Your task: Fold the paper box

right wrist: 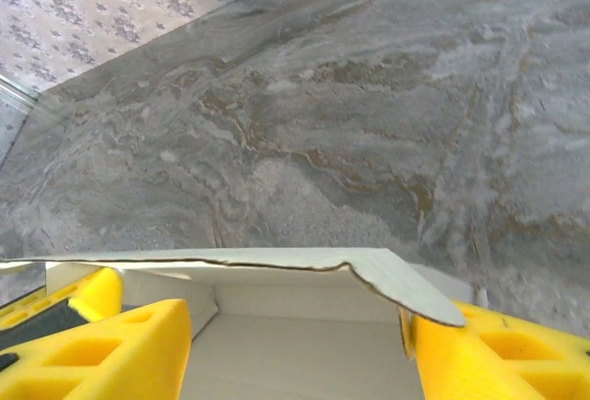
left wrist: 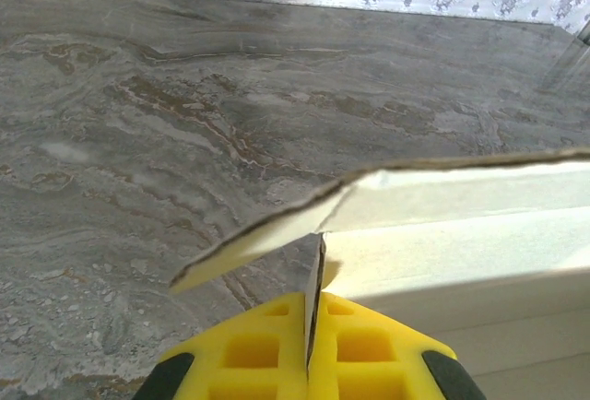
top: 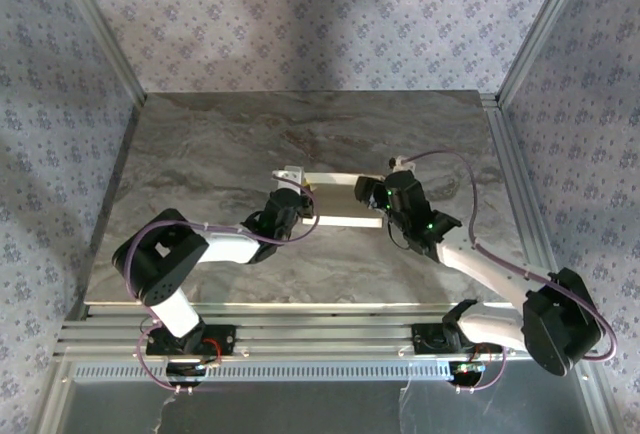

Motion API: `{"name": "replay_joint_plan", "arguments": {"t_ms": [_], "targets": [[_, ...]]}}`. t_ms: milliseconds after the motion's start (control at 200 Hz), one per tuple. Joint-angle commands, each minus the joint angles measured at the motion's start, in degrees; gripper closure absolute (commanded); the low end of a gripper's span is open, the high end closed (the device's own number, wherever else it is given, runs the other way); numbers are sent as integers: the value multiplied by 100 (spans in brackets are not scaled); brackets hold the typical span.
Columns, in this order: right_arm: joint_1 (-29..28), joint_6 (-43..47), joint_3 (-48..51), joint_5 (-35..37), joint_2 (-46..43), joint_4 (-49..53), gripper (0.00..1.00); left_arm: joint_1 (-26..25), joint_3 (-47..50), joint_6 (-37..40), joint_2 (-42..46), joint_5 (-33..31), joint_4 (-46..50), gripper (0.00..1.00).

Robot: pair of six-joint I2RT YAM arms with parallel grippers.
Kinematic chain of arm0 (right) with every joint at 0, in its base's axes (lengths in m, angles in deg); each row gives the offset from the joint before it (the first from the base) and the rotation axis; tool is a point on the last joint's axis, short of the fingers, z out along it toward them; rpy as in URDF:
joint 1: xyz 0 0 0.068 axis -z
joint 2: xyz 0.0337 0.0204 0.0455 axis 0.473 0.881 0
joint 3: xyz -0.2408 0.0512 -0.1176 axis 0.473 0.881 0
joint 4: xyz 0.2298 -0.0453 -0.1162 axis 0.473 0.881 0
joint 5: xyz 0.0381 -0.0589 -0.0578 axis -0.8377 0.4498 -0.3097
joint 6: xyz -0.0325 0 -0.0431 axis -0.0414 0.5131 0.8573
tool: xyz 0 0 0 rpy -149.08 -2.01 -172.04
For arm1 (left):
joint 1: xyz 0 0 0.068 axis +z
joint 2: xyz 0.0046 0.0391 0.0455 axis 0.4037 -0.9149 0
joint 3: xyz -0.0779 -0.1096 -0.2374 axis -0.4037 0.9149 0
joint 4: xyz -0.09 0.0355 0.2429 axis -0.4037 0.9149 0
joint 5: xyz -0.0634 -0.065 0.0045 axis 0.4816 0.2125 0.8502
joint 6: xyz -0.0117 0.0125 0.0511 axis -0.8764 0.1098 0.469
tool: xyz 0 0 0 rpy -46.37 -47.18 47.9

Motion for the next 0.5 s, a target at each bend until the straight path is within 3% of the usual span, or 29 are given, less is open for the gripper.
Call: {"name": "replay_joint_plan", "arguments": {"t_ms": [0, 240, 365, 495], "targets": [[-57, -395, 98, -53, -271, 637, 33, -131, -13, 204, -332, -4, 991, 100], [-104, -1016, -372, 106, -1054, 1899, 31, -237, -94, 233, -412, -244, 1155, 100], [18, -2306, -957, -137, -1011, 3089, 31, -289, -148, 274, -443, -311, 1318, 100], [244, -3635, -1456, -790, -641, 3336, 30, -412, -244, 303, -410, -435, 1607, 100]]}}
